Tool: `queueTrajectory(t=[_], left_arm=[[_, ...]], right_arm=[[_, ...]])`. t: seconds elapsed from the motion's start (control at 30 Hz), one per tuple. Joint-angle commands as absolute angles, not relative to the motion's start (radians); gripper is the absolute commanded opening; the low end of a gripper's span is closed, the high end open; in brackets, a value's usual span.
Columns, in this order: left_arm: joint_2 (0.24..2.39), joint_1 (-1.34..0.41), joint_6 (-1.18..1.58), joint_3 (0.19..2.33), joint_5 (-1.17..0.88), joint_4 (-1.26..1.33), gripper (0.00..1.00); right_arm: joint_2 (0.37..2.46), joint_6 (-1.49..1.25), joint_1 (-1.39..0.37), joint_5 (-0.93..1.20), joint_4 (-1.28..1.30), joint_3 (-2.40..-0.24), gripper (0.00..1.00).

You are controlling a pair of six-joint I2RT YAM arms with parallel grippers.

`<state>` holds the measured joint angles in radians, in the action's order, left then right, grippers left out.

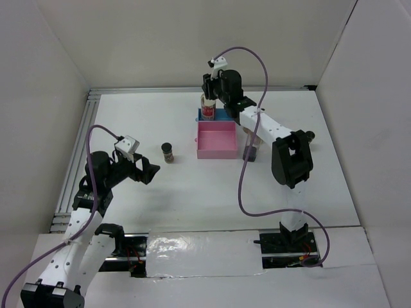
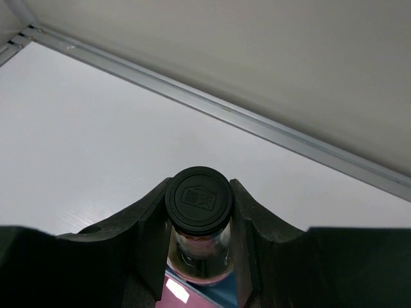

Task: Organize the condiment bottles

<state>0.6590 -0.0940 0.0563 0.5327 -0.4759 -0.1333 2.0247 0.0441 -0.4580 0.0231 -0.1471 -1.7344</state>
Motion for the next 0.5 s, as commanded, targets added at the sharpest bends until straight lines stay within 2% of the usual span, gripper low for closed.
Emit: queueTrajectory(t=[0.0,0.3,0.33,0.37,0.4,0.47], left_arm=[[0.655,-0.087,0.051,0.531,-0.483,-0.090,0.99],[0.655,-0.087,0.054,0.531,-0.486,-0.087,0.99],[0.653,-0.089,0.054,0.531,-0.486,-0.090,0.99],[0.653,-0.087,0.052,0.532,-0.486,-0.091,0.99],[0.653,-0.089,0.051,0.532,-0.485,-0.092,0.99],[0.655,-0.087,0.046,0.532,-0.485,-0.094,0.99]], right_arm=[[2.008,0.025,-0.468,0.022,-0.319,-1.787,0.00],[2.008,0.028,-0.474,0.015,-0.342,-1.744,0.00],[2.003,0.023,-0.474,0.011,-0.339,-1.737,0.03],[2.000,0.021,-0.472,0.005,-0.333,-1.735,0.12],[1.999,0.021,-0.474,0.005,-0.319,-1.733,0.38],[1.993,0.021,-0.468,0.008,-0.296,-1.733,0.68]])
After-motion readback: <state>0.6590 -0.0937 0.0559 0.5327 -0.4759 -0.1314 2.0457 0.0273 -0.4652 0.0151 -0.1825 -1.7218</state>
